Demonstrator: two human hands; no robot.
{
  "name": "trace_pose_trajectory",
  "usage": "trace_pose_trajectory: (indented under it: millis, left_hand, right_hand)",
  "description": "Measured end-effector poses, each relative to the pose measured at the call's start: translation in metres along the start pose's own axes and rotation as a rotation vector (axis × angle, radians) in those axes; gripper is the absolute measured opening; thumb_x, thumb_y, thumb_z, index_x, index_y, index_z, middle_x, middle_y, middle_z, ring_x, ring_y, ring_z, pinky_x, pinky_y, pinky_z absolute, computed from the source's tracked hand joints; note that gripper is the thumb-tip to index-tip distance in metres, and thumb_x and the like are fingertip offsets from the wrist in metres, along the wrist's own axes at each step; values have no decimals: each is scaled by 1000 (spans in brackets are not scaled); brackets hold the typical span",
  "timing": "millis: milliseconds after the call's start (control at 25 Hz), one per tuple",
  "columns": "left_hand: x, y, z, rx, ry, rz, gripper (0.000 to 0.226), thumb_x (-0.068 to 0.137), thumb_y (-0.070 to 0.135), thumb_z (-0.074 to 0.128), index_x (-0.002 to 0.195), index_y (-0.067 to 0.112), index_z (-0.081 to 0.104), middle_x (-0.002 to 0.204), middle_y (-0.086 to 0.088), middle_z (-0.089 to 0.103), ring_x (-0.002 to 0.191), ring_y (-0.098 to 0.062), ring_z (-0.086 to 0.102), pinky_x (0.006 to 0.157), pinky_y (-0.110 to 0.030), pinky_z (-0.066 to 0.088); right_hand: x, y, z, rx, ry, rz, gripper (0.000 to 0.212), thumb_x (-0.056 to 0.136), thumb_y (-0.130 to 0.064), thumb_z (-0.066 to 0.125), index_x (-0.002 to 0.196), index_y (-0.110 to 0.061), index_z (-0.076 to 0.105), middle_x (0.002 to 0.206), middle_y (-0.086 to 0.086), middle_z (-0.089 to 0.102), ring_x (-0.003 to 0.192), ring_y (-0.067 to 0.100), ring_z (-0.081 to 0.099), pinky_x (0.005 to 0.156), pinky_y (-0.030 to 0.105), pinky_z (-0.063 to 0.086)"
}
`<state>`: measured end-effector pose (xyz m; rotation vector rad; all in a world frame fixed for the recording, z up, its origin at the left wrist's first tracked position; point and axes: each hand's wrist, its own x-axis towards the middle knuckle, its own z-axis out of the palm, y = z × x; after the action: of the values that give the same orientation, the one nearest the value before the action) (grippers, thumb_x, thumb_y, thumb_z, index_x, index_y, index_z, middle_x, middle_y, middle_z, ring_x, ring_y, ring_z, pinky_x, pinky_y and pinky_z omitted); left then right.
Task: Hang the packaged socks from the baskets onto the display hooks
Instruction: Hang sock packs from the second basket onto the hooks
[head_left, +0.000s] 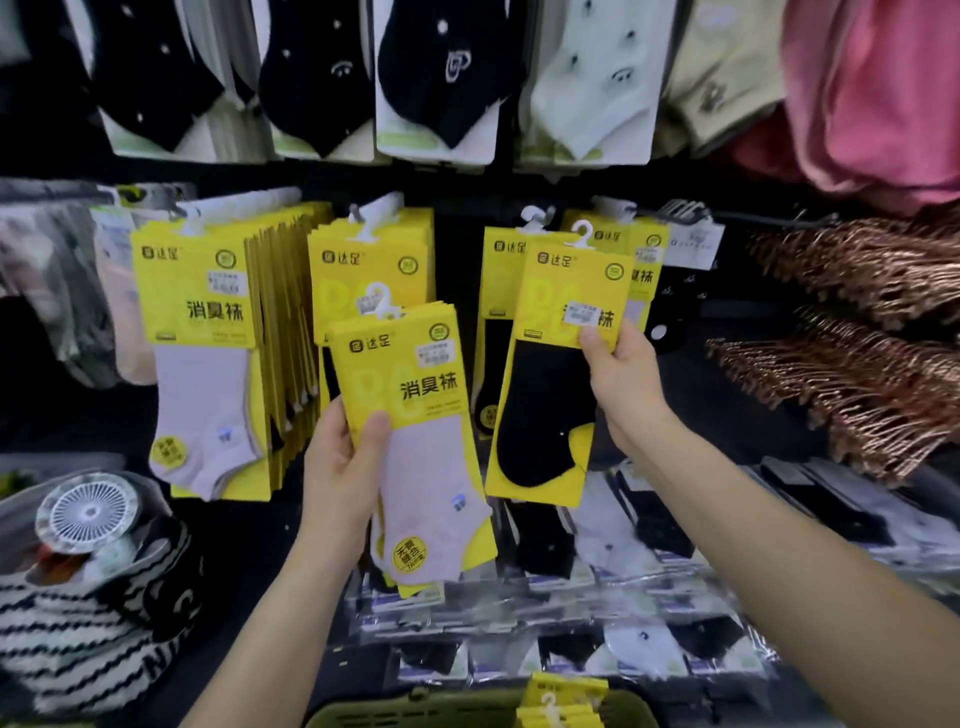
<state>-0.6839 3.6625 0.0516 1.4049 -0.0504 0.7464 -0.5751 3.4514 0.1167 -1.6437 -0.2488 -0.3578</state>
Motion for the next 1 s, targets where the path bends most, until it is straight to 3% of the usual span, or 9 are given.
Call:
trace_pose_trajectory:
  millis: [240,360,480,560,600,800,920,1000]
  left_hand:
    - [6,0,-8,-21,34,1,17,82,37,56,97,43,63,105,12,70,97,-8,67,74,-24,52]
    - [4,1,-7,-42,24,-10,17,84,35,57,101,39,61,105,12,70,97,-8,67,71,-21,54]
    - [1,-2,-1,-61,26,-27,17,91,22,57,105,31,61,107,7,70,99,-13,67,79,-31,54]
    - [-1,0,3,-61,10,-26,18,93,20,56,103,34,62,106,7,70,100,-14,67,77,-30,54]
    - [-2,1,4,-63,4,-25,20,92,20,56,100,37,63,105,8,71,99,-14,67,76,-29,54]
    - [-8,4,10,-76,-11,-15,16,85,27,58,97,37,63,98,11,72,91,-10,68,68,-21,54]
    - [-12,3,9,-81,-9,-33,17,88,22,60,99,34,62,99,9,72,92,-11,68,67,-19,53]
    - [-13,4,7,-96,-33,-62,16,88,28,56,103,30,60,100,9,71,93,-9,68,68,-19,53]
  right_hand:
    - [19,-12,15,-152,-82,-15,21,98,-25,44,115,-15,50,110,-5,59,116,22,51,103,41,41]
    - [21,-10,21,-200,-77,53,36,98,-28,44,129,-9,45,128,2,54,125,23,45,105,40,38]
    - [13,-7,24,-137,80,49,35,94,-27,52,124,-12,42,110,0,54,107,19,52,88,31,42]
    - [-4,-2,26,-115,228,-26,39,90,-29,59,122,-15,40,102,-3,50,99,16,52,81,29,42]
    - [-15,1,29,-114,219,-77,38,88,-30,62,117,-17,42,100,-4,49,95,15,52,80,28,43]
    - [-64,8,56,-178,-284,-81,36,74,-43,73,93,-32,45,86,-13,57,71,0,54,61,15,44]
    - [-74,8,64,-203,-279,-93,30,74,-41,74,90,-33,50,87,-16,65,74,-7,59,62,13,45]
    - [-73,4,62,-177,-248,-88,22,76,-35,74,86,-32,55,89,-13,68,83,4,64,71,24,52]
